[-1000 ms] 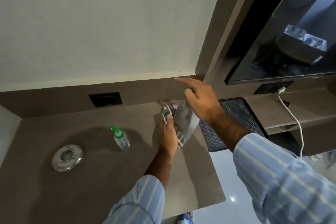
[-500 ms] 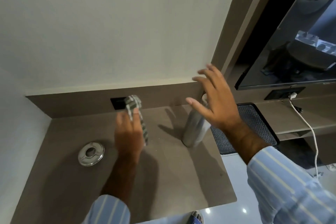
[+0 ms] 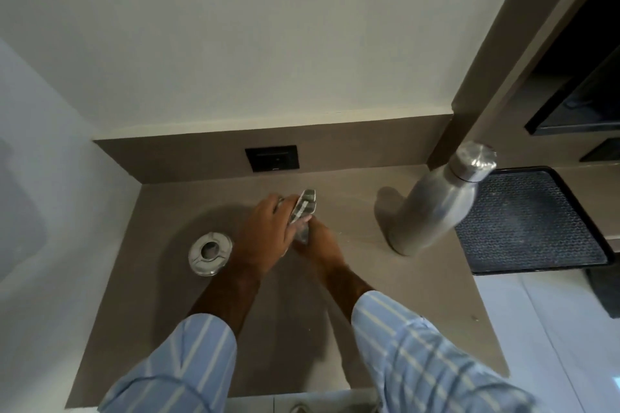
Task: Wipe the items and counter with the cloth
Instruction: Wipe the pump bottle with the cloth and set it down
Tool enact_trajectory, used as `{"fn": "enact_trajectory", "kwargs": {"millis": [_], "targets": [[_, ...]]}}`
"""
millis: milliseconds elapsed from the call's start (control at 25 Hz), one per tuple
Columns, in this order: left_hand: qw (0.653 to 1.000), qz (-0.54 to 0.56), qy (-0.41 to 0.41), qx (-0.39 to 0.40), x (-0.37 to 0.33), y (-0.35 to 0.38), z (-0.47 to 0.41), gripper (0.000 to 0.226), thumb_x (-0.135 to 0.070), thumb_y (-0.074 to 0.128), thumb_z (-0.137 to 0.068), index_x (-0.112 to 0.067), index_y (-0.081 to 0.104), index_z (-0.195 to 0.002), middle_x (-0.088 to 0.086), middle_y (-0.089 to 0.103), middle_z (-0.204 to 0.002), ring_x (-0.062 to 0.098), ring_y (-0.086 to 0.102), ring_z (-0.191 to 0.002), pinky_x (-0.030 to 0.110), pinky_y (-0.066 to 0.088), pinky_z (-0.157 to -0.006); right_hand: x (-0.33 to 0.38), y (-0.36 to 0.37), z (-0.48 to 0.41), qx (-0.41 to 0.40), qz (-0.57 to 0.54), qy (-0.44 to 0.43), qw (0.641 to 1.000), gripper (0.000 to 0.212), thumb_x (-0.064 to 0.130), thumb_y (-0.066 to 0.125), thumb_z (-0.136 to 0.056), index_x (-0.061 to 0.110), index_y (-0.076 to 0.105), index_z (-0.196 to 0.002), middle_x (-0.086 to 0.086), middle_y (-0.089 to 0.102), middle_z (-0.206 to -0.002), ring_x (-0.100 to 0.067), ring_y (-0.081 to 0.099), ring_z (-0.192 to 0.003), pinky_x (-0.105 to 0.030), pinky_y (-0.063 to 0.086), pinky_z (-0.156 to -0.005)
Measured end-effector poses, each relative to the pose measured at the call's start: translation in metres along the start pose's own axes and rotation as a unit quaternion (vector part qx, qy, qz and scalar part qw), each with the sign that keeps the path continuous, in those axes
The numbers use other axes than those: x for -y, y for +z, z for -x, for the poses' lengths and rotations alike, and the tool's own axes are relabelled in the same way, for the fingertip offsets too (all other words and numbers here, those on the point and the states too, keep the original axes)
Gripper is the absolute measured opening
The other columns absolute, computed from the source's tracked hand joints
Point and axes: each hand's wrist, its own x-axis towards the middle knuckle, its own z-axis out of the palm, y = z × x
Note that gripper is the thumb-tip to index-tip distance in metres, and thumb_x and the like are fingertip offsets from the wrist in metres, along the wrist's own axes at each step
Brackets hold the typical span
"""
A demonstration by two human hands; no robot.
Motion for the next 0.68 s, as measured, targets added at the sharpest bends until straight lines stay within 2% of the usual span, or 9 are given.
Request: {"fn": "enact_trajectory", "kwargs": {"millis": [80, 160, 240, 320, 360, 480, 560, 600, 680], "targets": [[0.995, 0.065, -0.059, -0.035, 0.004, -0.02, -0.007, 0.061, -0.059, 0.038, -0.099, -0.008, 0.07, -0.109, 0.016, 0.073, -0.094, 0.03, 0.069, -0.08, 0.032, 0.053, -0.068, 0.002, -0.007, -0.003, 0.016, -0.029, -0.02, 0.999, 0.044, 0.016, 0.075, -0.089, 0.012, 0.06, -0.13, -0.007, 0.073, -0.117, -0.019, 0.067, -0.1, -0.018, 0.044, -0.074], [0.958, 0.195, -0.195, -0.084, 0.01, -0.039, -0.018, 0.057, -0.056, 0.044, -0.1, -0.008, 0.073, -0.097, 0.015, 0.076, -0.084, 0.03, 0.073, -0.074, 0.033, 0.06, -0.066, 0.013, -0.019, 0.003, 0.07, -0.169, -0.003, 0.983, 0.032, 0.013, 0.075, -0.09, 0.021, 0.064, -0.12, 0.003, 0.072, -0.105, -0.007, 0.068, -0.086, -0.012, 0.05, -0.07], [0.83, 0.418, -0.335, -0.154, 0.013, -0.057, -0.032, 0.062, -0.063, 0.045, -0.097, -0.009, 0.076, -0.1, 0.019, 0.079, -0.091, 0.032, 0.078, -0.084, 0.044, 0.065, -0.077, 0.03, -0.028, 0.009, 0.125, -0.323, 0.019, 0.938, 0.031, 0.017, 0.073, -0.091, 0.023, 0.065, -0.121, 0.002, 0.073, -0.101, -0.009, 0.071, -0.082, -0.022, 0.057, -0.066], [0.639, 0.647, -0.364, -0.202, 0.007, -0.066, -0.038, 0.067, -0.066, 0.039, -0.098, -0.01, 0.076, -0.104, 0.022, 0.076, -0.106, 0.03, 0.077, -0.098, 0.039, 0.062, -0.084, 0.052, -0.036, 0.013, 0.121, -0.405, 0.03, 0.906, 0.03, 0.024, 0.067, -0.095, 0.018, 0.064, -0.124, -0.004, 0.073, -0.094, -0.017, 0.071, -0.073, -0.028, 0.057, -0.056], [0.598, 0.699, -0.349, -0.179, 0.003, -0.067, -0.038, 0.07, -0.068, 0.035, -0.099, -0.011, 0.076, -0.106, 0.022, 0.074, -0.112, 0.026, 0.076, -0.098, 0.037, 0.057, -0.082, 0.062, -0.04, 0.013, 0.109, -0.424, 0.033, 0.899, 0.029, 0.029, 0.062, -0.098, 0.013, 0.061, -0.122, -0.007, 0.072, -0.086, -0.018, 0.069, -0.065, -0.028, 0.056, -0.051], [0.667, 0.69, -0.281, -0.023, -0.023, -0.067, -0.032, 0.086, -0.077, 0.036, -0.093, -0.006, 0.067, -0.128, 0.03, 0.068, -0.114, 0.041, 0.07, -0.096, 0.045, 0.057, -0.081, 0.086, -0.049, 0.017, 0.096, -0.421, 0.046, 0.901, 0.051, 0.047, 0.057, -0.098, 0.0, 0.052, -0.118, -0.008, 0.064, -0.062, -0.018, 0.059, -0.04, -0.023, 0.047, -0.036], [0.658, 0.702, -0.272, -0.012, -0.032, -0.07, -0.037, 0.078, -0.065, 0.055, -0.093, 0.001, 0.061, -0.133, 0.029, 0.065, -0.117, 0.041, 0.066, -0.104, 0.046, 0.058, -0.087, 0.095, -0.058, 0.023, 0.158, -0.449, 0.078, 0.876, 0.05, 0.053, 0.056, -0.097, 0.005, 0.056, -0.112, -0.005, 0.06, -0.061, -0.012, 0.055, -0.035, -0.02, 0.043, -0.031], [0.656, 0.7, -0.28, -0.035, -0.035, -0.073, -0.042, 0.068, -0.055, 0.063, -0.092, 0.001, 0.063, -0.131, 0.025, 0.069, -0.116, 0.038, 0.068, -0.105, 0.047, 0.057, -0.093, 0.099, -0.063, 0.025, 0.183, -0.45, 0.092, 0.869, 0.049, 0.057, 0.055, -0.097, 0.009, 0.06, -0.108, -0.004, 0.061, -0.067, -0.012, 0.058, -0.038, -0.021, 0.047, -0.033], [0.697, 0.646, -0.302, -0.08, -0.039, -0.079, -0.05, 0.045, -0.044, 0.071, -0.089, -0.01, 0.073, -0.118, 0.013, 0.077, -0.104, 0.033, 0.073, -0.097, 0.054, 0.056, -0.099, 0.101, -0.067, 0.027, 0.154, -0.332, 0.084, 0.927, 0.055, 0.067, 0.053, -0.091, 0.016, 0.061, -0.109, -0.003, 0.066, -0.085, -0.018, 0.069, -0.067, -0.03, 0.061, -0.058]]}}
